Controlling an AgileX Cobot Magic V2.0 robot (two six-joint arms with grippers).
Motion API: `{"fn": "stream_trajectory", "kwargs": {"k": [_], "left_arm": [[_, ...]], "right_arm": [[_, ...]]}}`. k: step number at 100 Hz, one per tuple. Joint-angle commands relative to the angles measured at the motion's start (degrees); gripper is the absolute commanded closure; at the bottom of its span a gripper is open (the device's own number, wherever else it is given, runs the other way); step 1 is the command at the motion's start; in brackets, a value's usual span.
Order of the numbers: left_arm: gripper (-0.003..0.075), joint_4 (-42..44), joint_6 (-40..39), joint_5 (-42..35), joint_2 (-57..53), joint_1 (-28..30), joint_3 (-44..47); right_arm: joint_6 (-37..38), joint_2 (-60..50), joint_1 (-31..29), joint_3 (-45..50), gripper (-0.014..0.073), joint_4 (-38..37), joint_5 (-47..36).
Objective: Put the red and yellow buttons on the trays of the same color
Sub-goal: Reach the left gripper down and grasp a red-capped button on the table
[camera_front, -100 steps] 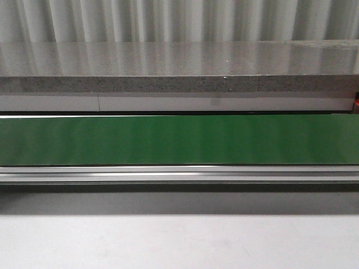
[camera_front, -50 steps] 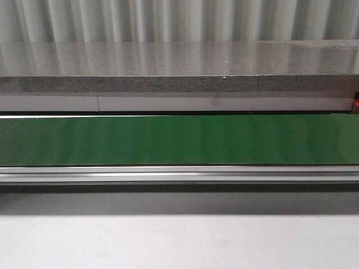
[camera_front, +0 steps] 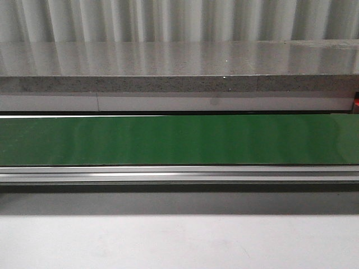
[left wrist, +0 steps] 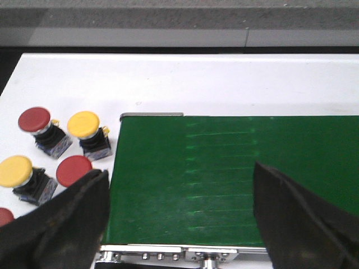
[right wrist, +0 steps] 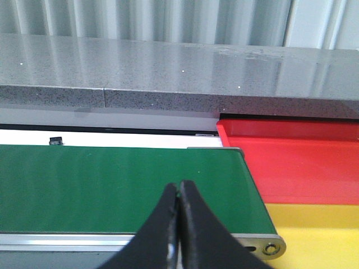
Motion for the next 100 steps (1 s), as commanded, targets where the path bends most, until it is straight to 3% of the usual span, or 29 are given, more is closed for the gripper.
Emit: {"fn": "stream_trajectory", "kwargs": {"k": [1,53,100], "left_arm": [[0.023,-0.1,-1.4,0.6,3.4,2.5,-4.7],[0.023,-4.4,-1.4,23.0,27.7,18.7,-22.5],[0.023,-7.0,-1.3,31.7,46.3,19.4,-37.5]], "right_arm": [[0.1,-1.0,-0.3,0.1,0.0661,-0.6,-4.7],[0.1,-1.0,-0.3,0.1,0.0661,-0.6,-4.7],[0.1,-1.0,-0.3,0.1,0.0661,-0.6,-4.7]]}}
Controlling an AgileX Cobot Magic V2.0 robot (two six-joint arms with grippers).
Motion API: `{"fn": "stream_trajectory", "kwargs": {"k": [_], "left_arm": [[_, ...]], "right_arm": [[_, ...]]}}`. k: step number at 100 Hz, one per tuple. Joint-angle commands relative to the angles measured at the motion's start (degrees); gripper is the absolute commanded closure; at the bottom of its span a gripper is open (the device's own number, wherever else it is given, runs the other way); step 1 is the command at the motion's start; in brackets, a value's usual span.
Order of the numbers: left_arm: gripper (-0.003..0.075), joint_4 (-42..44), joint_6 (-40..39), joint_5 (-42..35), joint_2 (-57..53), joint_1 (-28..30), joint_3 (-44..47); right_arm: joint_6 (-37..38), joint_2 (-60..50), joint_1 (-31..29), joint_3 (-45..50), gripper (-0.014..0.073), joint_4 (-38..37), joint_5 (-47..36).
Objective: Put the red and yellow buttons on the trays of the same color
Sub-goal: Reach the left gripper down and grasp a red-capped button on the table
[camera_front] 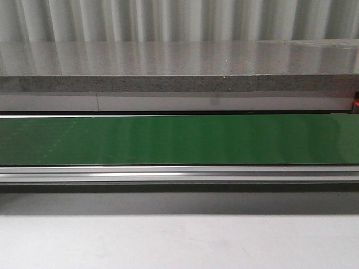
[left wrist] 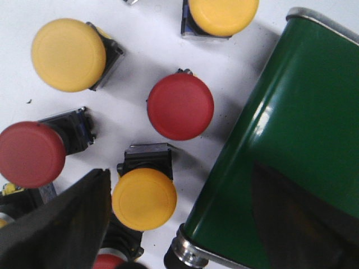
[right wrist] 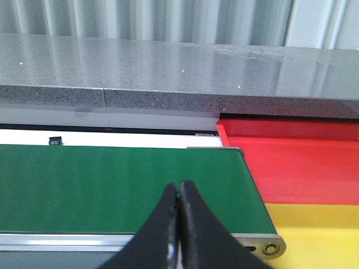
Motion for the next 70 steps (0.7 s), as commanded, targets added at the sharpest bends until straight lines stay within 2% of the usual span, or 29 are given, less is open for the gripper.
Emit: {"fn": "stream_trajectory", "kwargs": {"k": [1,45,70], "left_arm": [[0.023,-0.8,-0.4,0.5,0.3,0.1,-3.6],[0.0234,-0.9,-0.4,-1.6,7.2,0.1,-6.3],[0.0369,-0.9,-0.4,-3.6,8.9,0.1,-6.3]], "right_arm": [[0.1,-1.0,-0.3,0.1,0.0661,-0.6,-4.7],[0.1,-1.0,-0.3,0.1,0.0661,-0.6,-4.7],[0.1,-1.0,-0.3,0.1,0.0661,-0.6,-4.7]]}}
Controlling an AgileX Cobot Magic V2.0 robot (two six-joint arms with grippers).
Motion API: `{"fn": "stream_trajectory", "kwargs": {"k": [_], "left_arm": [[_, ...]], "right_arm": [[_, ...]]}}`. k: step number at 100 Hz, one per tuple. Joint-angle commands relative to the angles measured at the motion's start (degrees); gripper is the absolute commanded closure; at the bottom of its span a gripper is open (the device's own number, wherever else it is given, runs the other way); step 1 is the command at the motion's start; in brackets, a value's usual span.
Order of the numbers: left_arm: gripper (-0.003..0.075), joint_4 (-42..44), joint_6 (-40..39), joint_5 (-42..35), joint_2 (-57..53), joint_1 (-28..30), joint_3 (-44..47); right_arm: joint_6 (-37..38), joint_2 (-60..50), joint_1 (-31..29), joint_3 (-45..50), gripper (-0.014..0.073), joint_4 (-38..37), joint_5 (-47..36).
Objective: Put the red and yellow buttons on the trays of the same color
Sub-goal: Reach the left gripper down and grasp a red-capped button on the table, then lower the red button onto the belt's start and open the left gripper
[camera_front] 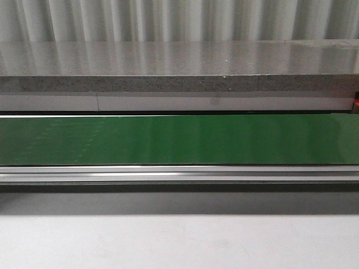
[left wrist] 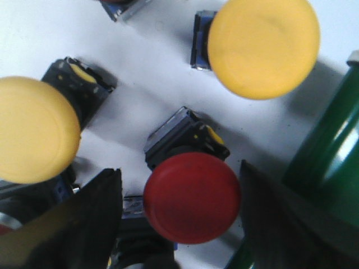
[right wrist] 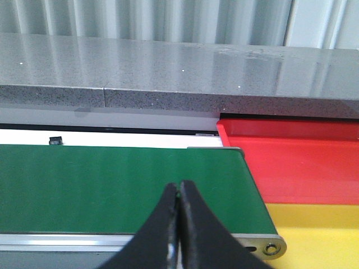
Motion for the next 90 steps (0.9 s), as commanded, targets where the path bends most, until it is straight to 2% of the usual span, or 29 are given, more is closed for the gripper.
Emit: {"fn": "stream_trajectory", "kwargs": {"k": [1,15,27,66,90], "left_arm": [[0.0379,-0.8,-0.4,-1.4,-2.6,0.1,-1.6],[0.0481,-0.8,-0.4,-2.5,-2.6,0.1,-1.6],[0.0535,-0.8,-0.3,-2.6,-2.6,0.1,-1.6],[0.0544,-0.8,1.3,-1.2,-10.4,-1.5,-1.6],[0.0544,-0.8,2.6,2.8,-16.1,-5.4,-1.5]], "right_arm": [[0.1,-1.0,-0.3,0.1,0.0661,-0.6,-4.7],[0.1,-1.0,-0.3,0.1,0.0661,-0.6,-4.7],[0.1,-1.0,-0.3,0.1,0.0661,-0.6,-4.7],[0.1,-1.0,-0.3,0.1,0.0661,-0.6,-4.7],[0.1,-1.0,-0.3,0.1,0.0661,-0.6,-4.7]]}}
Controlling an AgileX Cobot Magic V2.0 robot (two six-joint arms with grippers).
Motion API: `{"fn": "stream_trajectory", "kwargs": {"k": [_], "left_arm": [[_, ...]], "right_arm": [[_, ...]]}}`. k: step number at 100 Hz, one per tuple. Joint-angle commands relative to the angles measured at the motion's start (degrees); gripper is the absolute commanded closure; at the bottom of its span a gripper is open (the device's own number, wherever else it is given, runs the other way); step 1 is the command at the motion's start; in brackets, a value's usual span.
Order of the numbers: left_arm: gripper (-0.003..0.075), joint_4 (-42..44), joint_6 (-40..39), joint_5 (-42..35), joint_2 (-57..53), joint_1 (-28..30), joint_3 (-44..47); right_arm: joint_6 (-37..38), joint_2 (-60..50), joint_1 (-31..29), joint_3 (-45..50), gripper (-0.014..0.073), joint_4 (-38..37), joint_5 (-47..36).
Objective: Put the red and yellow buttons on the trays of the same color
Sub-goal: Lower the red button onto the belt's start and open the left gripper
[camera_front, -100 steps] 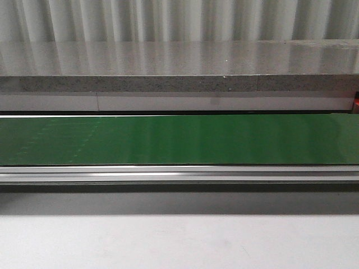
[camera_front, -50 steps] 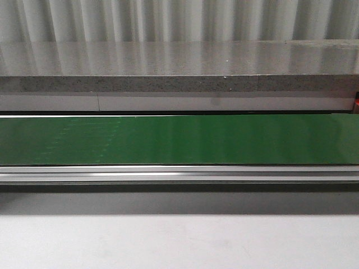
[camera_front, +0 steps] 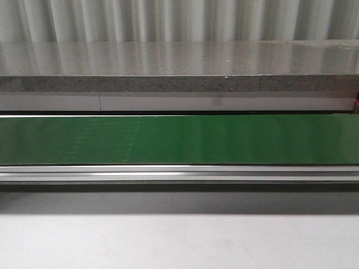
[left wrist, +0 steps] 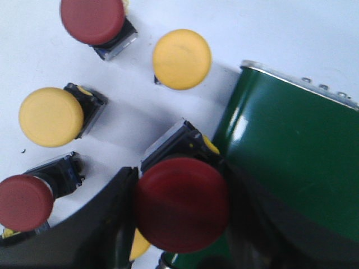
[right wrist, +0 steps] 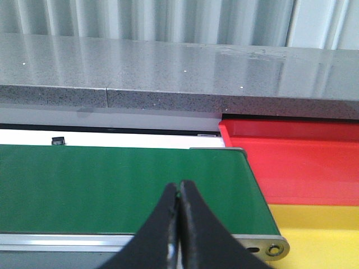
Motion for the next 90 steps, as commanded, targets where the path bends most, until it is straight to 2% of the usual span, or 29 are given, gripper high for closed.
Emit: {"fn": "stream_trajectory", "kwargs": {"k": [1,29,44,53,58,68,73,77,90], "left_arm": [[0.0544,-0.6,0.6,0.8,-4.2,-1.8,-1.5],[0.0544,-0.5,0.7,0.9,-4.7,-5.9,0.3],[0.0533,-1.3,1.2,0.8,-4.4,-6.1,0.8],[0.0456,-1.5,1.6,0.8,-3.4,-6.1,0.8],[0.0382,-1.7,2.0,0.9,-3.0,-6.1,0.8],[0.0184,-4.6,2.3,0.9,-2.7,-6.1,0.8],[0.0118,-6.2,2.3,0.5,-2.7,-6.1,0.7],[0.0097,-8.2,2.7,-0.1,-2.7,-6.1,0.6],[0.0103,-12.7,3.8,-1.8,-2.9,-6.1,-0.7]], "right_arm": [[0.1,-1.0,-0.3,0.1,0.0661,-0.6,-4.7],[0.1,-1.0,-0.3,0.1,0.0661,-0.6,-4.7],[0.1,-1.0,-0.3,0.1,0.0661,-0.6,-4.7],[0.1,-1.0,-0.3,0.1,0.0661,-0.6,-4.7],[0.1,-1.0,-0.3,0.1,0.0661,-0.6,-4.7],[0.1,-1.0,-0.3,0.1,0.0661,-0.6,-4.7],[0.1,-1.0,-0.3,0.1,0.0661,-0.6,-4.7],[0.1,-1.0,-0.3,0.1,0.0661,-0.6,-4.7],[0.1,-1.0,-0.3,0.1,0.0661,-0.6,-4.7]]}}
